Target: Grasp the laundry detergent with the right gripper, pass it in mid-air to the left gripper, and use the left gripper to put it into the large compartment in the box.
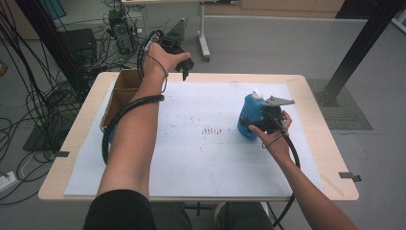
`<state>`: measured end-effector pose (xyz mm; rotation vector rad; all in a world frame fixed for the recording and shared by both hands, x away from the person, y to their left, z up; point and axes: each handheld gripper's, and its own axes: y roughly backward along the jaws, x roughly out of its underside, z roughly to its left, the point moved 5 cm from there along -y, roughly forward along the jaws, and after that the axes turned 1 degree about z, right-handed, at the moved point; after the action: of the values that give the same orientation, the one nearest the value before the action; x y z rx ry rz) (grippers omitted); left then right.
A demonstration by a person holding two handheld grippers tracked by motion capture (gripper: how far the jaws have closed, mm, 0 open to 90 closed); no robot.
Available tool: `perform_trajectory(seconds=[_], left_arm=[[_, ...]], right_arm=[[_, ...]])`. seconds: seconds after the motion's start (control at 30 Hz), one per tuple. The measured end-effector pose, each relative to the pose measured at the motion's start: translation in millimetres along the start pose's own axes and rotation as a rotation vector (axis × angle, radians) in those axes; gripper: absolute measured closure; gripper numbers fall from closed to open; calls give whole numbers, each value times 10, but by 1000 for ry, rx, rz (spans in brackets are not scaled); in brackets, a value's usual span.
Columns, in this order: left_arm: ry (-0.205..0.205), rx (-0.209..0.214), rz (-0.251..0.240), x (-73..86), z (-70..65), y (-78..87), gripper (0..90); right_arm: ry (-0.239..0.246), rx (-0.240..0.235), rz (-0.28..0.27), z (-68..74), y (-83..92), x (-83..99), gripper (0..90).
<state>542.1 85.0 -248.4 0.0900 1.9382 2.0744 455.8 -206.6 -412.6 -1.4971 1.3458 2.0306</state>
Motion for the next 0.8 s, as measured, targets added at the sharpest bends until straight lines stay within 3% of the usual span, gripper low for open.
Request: perform_trajectory(seconds=[0.8], left_arm=[[-8,-3,-7,-10,-16,26,69]], right_arm=[[4,-4,-8,5,2,-9,15]])
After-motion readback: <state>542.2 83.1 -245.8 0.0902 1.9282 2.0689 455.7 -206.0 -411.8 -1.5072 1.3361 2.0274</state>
